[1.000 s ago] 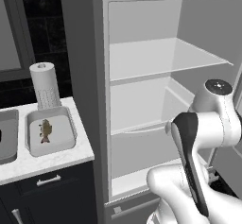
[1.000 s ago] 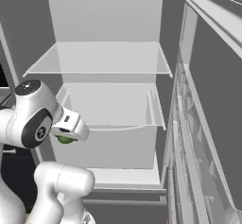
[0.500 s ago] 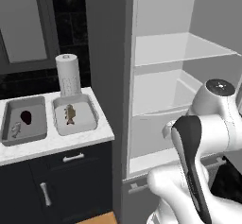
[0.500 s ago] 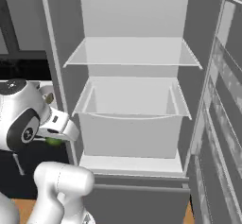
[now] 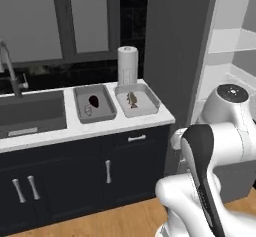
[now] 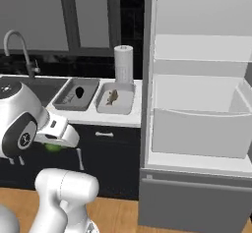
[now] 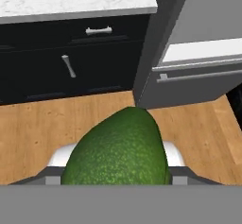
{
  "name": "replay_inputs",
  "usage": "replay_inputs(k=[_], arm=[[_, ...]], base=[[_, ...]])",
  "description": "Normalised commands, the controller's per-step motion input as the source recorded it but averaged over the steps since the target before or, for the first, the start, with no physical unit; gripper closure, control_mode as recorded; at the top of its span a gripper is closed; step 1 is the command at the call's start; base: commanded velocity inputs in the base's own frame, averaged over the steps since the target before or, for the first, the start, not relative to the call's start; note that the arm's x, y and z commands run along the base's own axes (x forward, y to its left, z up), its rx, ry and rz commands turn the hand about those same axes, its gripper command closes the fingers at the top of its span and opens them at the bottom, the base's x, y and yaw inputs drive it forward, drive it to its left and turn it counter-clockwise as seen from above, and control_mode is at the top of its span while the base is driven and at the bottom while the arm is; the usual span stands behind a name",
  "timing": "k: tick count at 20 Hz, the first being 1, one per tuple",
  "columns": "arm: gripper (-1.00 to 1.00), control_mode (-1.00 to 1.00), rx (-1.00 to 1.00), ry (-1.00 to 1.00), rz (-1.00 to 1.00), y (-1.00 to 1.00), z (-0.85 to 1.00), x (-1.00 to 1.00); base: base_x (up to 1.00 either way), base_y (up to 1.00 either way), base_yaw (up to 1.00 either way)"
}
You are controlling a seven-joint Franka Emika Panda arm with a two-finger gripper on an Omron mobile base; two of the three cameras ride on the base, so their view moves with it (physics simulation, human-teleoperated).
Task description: Place one avocado and one fish in each tupperware on the nearby counter, to pack two identical lunches.
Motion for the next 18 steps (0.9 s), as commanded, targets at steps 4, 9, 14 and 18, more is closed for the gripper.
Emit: replay_inputs(k=[4,9,14,18], arm=[[1.00,1.00,0.00,0.00,0.00,0.00,0.00,0.00],[1.00,1.00,0.00,0.00,0.00,0.00,0.00,0.00],[1.00,1.00,0.00,0.00,0.00,0.00,0.00,0.00],[1.00,1.00,0.00,0.00,0.00,0.00,0.00,0.00]], base=[[0.89,0.56,-0.10],[0.99,0.26,-0.22],[0.22,0.04,-0.51],[-0.14,0.43,-0.44]])
